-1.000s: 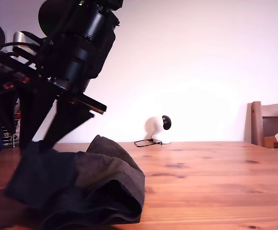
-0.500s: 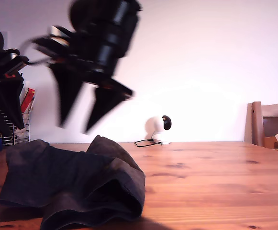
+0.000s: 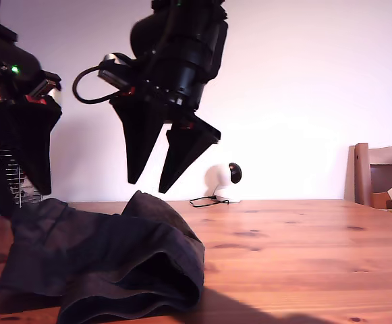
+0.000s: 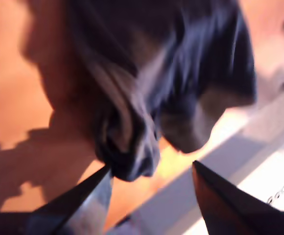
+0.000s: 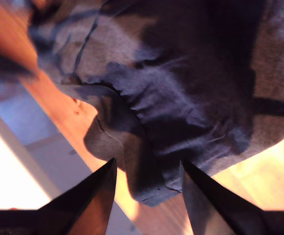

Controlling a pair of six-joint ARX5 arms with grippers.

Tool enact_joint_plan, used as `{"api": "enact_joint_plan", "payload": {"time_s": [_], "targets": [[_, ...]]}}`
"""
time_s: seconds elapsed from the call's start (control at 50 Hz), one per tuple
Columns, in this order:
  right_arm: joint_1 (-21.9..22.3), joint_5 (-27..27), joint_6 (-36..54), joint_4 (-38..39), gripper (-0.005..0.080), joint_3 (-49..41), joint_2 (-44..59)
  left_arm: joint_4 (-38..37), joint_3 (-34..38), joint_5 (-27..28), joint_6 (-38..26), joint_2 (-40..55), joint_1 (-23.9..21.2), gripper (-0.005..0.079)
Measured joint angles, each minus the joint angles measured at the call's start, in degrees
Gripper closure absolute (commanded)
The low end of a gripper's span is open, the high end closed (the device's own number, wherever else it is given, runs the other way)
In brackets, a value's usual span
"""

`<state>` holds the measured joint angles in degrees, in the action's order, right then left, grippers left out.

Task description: Fold the underwear in front of you. After folding it, place it to the left side.

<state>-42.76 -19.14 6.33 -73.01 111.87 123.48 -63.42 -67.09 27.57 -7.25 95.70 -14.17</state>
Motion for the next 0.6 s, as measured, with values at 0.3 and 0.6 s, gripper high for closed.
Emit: {"api": "enact_joint_plan", "payload": {"time_s": [0.3, 0.6], "targets": [[1.53, -1.53, 1.27, 0.22, 0.0376, 0.00, 0.00, 4.94, 2.99, -6.47, 4.46, -0.11, -3.37, 0.0276], [3.30, -1.57, 2.34, -1.09, 0.0376, 0.00, 0.00, 16.76, 11.30, -7.82, 9.79, -0.11, -8.20, 0.0607]]}}
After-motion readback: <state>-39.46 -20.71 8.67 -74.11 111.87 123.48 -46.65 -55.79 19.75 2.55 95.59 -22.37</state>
